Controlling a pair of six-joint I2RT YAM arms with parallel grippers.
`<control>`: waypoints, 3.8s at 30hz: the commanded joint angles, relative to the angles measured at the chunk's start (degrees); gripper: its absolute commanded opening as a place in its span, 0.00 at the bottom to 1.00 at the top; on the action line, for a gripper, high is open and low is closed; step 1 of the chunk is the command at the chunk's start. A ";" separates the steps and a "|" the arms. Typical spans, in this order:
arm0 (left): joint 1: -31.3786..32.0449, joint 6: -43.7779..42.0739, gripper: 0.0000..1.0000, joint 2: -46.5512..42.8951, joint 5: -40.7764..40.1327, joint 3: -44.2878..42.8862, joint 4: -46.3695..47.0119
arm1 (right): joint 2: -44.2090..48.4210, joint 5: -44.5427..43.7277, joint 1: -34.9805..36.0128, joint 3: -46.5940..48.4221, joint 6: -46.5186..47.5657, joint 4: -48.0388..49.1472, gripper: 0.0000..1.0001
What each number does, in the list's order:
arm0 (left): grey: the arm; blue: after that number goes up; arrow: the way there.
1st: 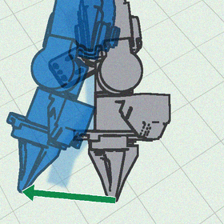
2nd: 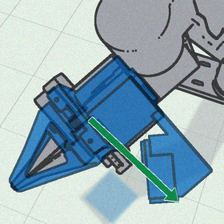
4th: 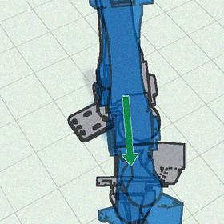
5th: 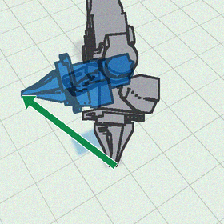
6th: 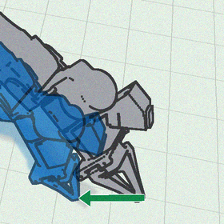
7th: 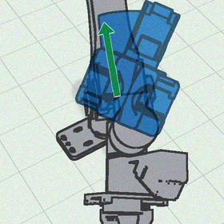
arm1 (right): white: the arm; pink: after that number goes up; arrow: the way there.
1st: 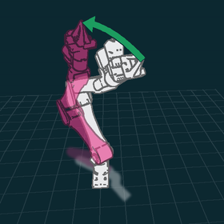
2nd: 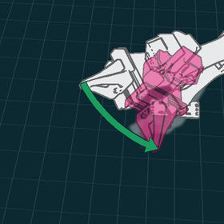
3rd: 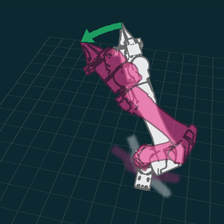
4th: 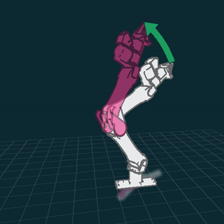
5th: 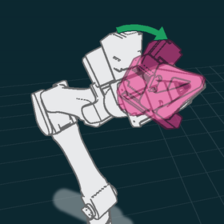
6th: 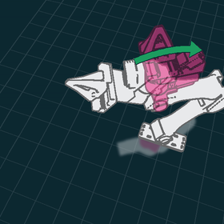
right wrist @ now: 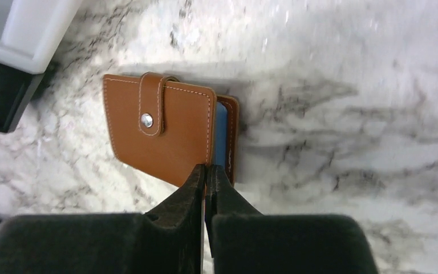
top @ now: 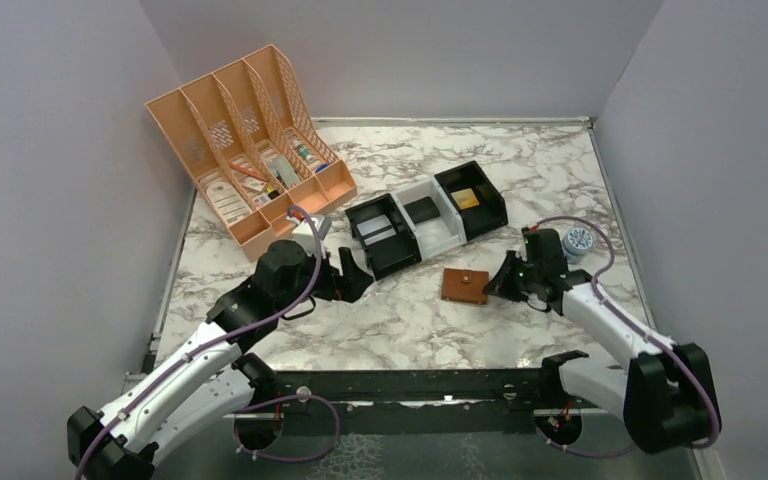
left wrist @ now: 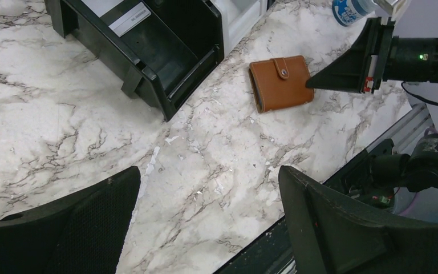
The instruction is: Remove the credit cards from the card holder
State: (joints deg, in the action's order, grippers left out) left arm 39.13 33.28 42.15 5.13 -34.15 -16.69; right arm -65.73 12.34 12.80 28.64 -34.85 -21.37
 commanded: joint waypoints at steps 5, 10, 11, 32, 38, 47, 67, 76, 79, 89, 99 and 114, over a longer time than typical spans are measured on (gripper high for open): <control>0.33 1.03 0.94 -10.62 -0.58 2.59 -5.79 | 20.72 4.54 0.56 -7.30 -10.03 -9.44 0.02; 0.33 2.54 0.94 -12.65 -2.33 4.29 -4.93 | 25.11 12.10 0.56 -7.64 -9.14 -12.54 0.07; 0.33 2.25 0.94 -12.55 -2.35 4.10 -4.87 | 25.41 14.76 0.56 -7.57 -8.67 -12.60 0.08; 0.33 1.07 0.97 -8.35 0.47 5.97 -0.40 | -6.55 10.45 1.37 9.31 10.30 -6.36 0.43; 0.33 2.67 0.97 -0.34 7.26 7.18 4.70 | -13.02 9.44 2.23 8.19 9.31 -4.81 0.44; 6.94 12.16 0.93 17.11 5.15 7.23 20.29 | -7.44 21.53 11.10 -0.49 -1.19 2.71 0.44; 23.17 30.92 0.71 26.88 -13.50 9.81 26.40 | -7.33 -1.73 27.13 11.33 5.68 -12.25 0.39; 23.44 33.62 0.70 21.77 -16.42 14.20 27.94 | -7.94 -8.00 30.88 13.38 4.66 -13.84 0.37; 23.48 33.77 0.70 21.48 -16.38 14.81 28.89 | -8.57 -7.93 32.27 14.52 4.88 -13.83 0.37; 23.61 32.82 0.69 20.80 -17.49 14.74 28.72 | -15.37 -12.58 35.29 15.22 2.11 -15.02 0.34; 23.62 29.32 0.65 22.91 -14.99 12.59 28.92 | -16.78 -15.85 35.55 12.64 -2.00 -13.24 0.23; 25.43 29.07 0.65 34.97 -10.23 8.04 33.59 | -12.31 -13.44 34.58 9.68 -6.68 -6.88 0.01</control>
State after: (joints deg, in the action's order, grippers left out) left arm 63.77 62.22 74.63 -6.92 -24.12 13.82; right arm -78.17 0.21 47.99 40.97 -39.92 -30.85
